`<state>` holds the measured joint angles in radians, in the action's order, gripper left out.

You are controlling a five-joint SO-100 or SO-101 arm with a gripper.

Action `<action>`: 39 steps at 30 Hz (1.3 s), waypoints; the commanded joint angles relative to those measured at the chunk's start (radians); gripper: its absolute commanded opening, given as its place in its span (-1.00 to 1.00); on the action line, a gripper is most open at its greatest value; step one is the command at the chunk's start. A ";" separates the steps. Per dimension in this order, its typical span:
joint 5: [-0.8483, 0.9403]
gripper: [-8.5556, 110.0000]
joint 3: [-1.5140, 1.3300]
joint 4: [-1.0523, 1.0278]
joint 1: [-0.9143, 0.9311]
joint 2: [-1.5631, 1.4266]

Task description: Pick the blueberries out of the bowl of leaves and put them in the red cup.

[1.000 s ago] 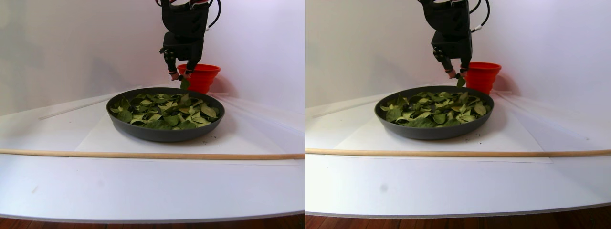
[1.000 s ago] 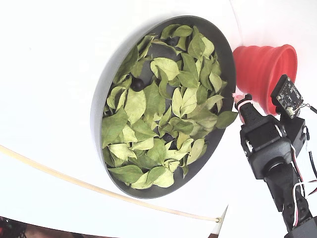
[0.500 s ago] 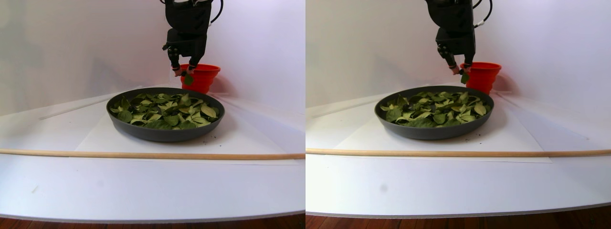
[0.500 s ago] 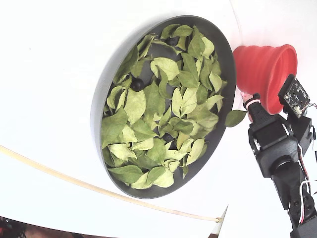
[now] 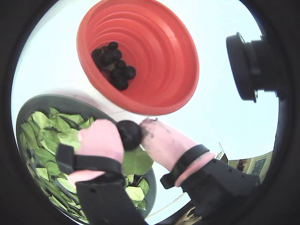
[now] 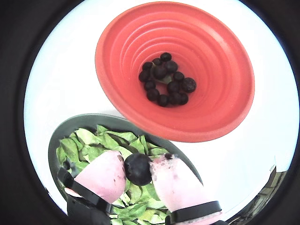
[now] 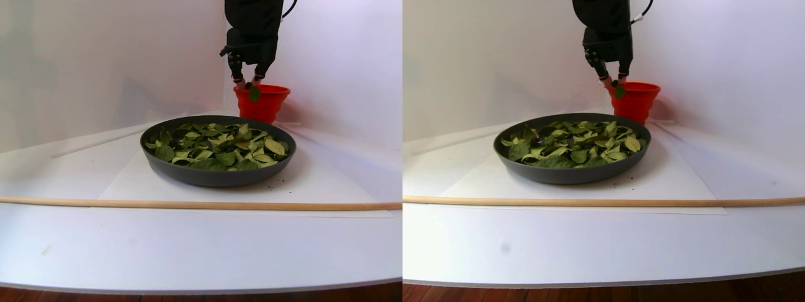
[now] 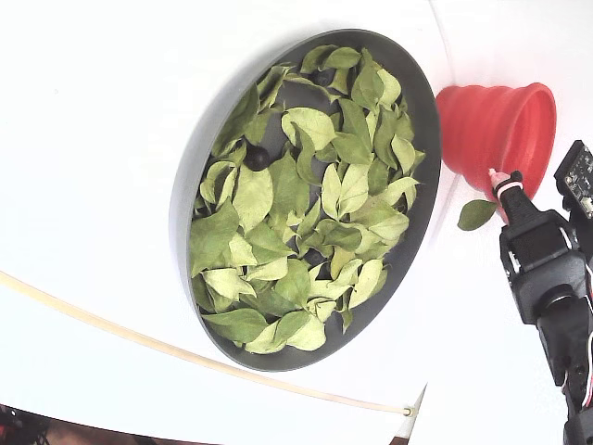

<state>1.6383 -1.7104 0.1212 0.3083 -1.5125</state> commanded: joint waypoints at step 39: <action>0.077 -0.55 0.186 0.129 0.092 0.103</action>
<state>1.7012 -1.5570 0.2025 0.3651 -1.3790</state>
